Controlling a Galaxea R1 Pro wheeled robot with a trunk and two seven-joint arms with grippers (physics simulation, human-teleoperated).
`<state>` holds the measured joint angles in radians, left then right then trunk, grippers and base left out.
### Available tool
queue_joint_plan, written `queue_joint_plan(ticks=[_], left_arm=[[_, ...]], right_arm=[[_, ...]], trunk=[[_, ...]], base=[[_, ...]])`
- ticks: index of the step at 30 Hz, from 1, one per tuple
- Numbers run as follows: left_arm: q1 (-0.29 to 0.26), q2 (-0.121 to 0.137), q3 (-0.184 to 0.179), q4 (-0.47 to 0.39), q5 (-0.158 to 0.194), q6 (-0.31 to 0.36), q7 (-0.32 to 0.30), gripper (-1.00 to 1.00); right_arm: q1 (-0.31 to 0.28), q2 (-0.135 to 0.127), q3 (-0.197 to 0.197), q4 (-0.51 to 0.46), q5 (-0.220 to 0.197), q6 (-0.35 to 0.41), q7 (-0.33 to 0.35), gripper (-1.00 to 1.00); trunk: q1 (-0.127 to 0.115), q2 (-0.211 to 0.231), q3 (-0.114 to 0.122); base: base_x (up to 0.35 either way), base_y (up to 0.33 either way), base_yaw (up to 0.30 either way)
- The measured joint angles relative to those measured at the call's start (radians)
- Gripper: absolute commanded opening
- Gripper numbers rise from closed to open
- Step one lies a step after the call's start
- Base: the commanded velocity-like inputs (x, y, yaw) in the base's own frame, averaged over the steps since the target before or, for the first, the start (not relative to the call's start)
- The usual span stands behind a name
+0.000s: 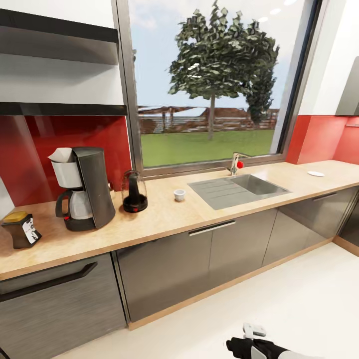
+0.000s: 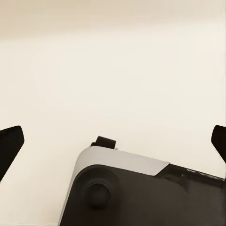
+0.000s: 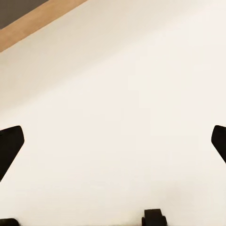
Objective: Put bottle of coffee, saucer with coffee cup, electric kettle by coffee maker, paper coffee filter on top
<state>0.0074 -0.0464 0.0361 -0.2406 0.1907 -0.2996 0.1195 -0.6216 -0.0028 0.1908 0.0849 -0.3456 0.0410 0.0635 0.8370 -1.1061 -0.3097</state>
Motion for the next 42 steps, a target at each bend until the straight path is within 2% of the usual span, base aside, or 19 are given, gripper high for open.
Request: queue_joint_plan(ticks=[1, 3, 6, 17, 27, 42], left_arm=[[0.0, 0.0, 0.0, -0.013, 0.0, 0.0, -0.001, 1.0], [-0.001, -0.006, -0.001, -0.05, 0.001, 0.001, -0.001, 1.0], [0.0, -0.017, -0.001, -0.057, 0.001, 0.001, -0.002, 1.0], [0.0, -0.045, -0.001, -0.061, 0.001, 0.0, -0.003, 1.0], [0.0, -0.046, -0.002, -0.059, -0.001, 0.0, -0.003, 1.0], [0.0, -0.047, -0.002, -0.061, 0.0, 0.0, -0.004, 1.0]], right_arm=[[0.004, 0.017, 0.0, 0.0, 0.001, -0.001, 0.001, 1.0], [0.007, 0.031, 0.0, 0.0, 0.002, -0.001, 0.002, 1.0], [0.01, 0.035, 0.0, 0.0, 0.002, -0.002, 0.003, 1.0], [0.017, 0.036, 0.0, -0.001, 0.0, -0.014, -0.01, 1.0], [0.017, 0.029, -0.001, -0.003, 0.0, -0.016, -0.01, 1.0], [0.017, 0.028, -0.002, -0.003, 0.0, -0.016, -0.01, 1.0]], trunk=[[0.0, 0.0, 0.0], [0.0, 0.0, 0.0], [0.0, 0.0, 0.0], [0.0, 0.0, 0.0], [0.0, 0.0, 0.0], [0.0, 0.0, 0.0]], base=[[0.006, 0.0, 0.0], [0.142, 0.0, 0.0], [0.245, -0.005, 0.0], [0.253, -0.155, 0.0], [0.133, -0.271, 0.0], [0.005, -0.296, 0.0]])
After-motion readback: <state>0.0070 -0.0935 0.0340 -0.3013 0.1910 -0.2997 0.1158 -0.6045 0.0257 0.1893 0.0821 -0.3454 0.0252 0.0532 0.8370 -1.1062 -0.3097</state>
